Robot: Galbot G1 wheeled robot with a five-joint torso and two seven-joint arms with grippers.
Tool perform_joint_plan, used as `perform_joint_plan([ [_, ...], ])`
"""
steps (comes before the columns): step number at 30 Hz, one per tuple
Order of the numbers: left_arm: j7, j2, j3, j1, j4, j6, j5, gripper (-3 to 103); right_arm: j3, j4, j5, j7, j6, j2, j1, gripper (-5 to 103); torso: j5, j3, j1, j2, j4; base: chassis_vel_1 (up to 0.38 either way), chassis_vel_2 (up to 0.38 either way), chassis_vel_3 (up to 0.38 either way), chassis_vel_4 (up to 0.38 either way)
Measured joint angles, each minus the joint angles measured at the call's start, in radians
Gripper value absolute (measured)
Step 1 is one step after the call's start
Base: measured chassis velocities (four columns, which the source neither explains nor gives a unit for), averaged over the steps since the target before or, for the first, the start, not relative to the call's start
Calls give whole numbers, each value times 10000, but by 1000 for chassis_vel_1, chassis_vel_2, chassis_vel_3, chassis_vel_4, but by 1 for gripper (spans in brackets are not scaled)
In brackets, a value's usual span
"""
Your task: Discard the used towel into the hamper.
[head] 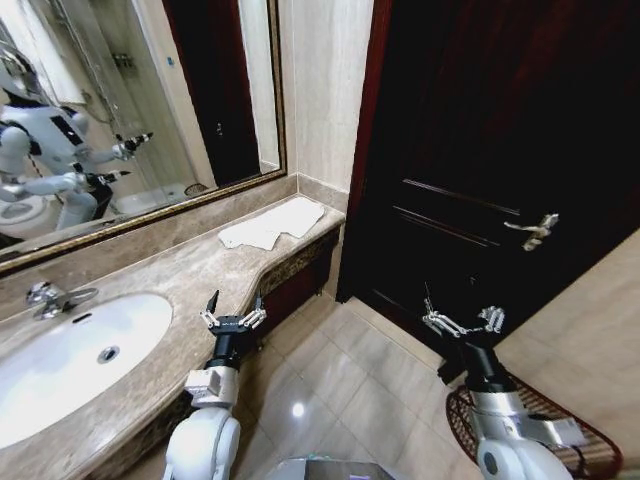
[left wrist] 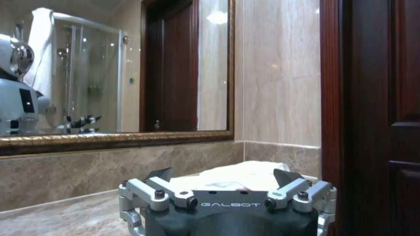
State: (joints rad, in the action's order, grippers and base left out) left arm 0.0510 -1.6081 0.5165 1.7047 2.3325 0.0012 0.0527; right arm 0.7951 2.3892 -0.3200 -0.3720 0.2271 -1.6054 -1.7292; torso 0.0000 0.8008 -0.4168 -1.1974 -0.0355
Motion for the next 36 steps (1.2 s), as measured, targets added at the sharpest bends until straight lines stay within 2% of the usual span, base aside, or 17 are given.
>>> perform_joint_plan([
  [19, -95, 0, -10, -158, -337, 12, -139, 100, 34, -155, -14, -6, 37, 75, 10, 100, -6, 0, -1, 0, 5, -171, 167, 179, -177],
  [22, -88, 0, -1, -282, -602, -89, -175, 100, 112, -318, -9, 5, 50, 154, 7, 100, 6, 0, 0, -1, -2, -182, 176, 185, -183],
  [24, -49, 0, 47, -469, -844, -110, -251, 100, 104, -357, 57, 22, 54, 140, -1, 100, -4, 1, -1, -1, 2, -176, 154, 188, -182],
  [27, 31, 0, 86, -753, -1054, -157, -356, 100, 45, -354, 168, 206, 149, 113, -14, 100, 4, 0, 1, -2, 1, -156, 183, 182, -178],
  [30, 312, 0, 111, -1320, -1423, -200, -701, 100, -2, -326, 182, 501, 423, 103, -79, 100, -5, 0, 0, -1, 3, -154, 172, 171, -174],
  [33, 484, 0, 251, -2112, -1903, 120, -818, 103, 22, -499, 319, 542, 668, 145, -179, 100, -2, 3, -10, 1, 2, -136, 149, 142, -145],
  [34, 531, 0, 309, -2529, -2053, 464, -849, 101, 37, -629, 407, 472, 755, 165, -203, 100, 0, 4, -11, 2, -5, -86, 102, 63, -17],
  [35, 531, 0, 309, -2529, -2053, 464, -849, 101, 37, -629, 407, 472, 755, 165, -203, 100, 0, 4, -11, 2, -5, -86, 102, 63, -17],
  [36, 617, 0, 320, -3083, -2252, 994, -927, 100, 63, -739, 529, 385, 825, 167, -266, 100, 3, 3, -8, 1, 0, -49, 46, 63, -6],
])
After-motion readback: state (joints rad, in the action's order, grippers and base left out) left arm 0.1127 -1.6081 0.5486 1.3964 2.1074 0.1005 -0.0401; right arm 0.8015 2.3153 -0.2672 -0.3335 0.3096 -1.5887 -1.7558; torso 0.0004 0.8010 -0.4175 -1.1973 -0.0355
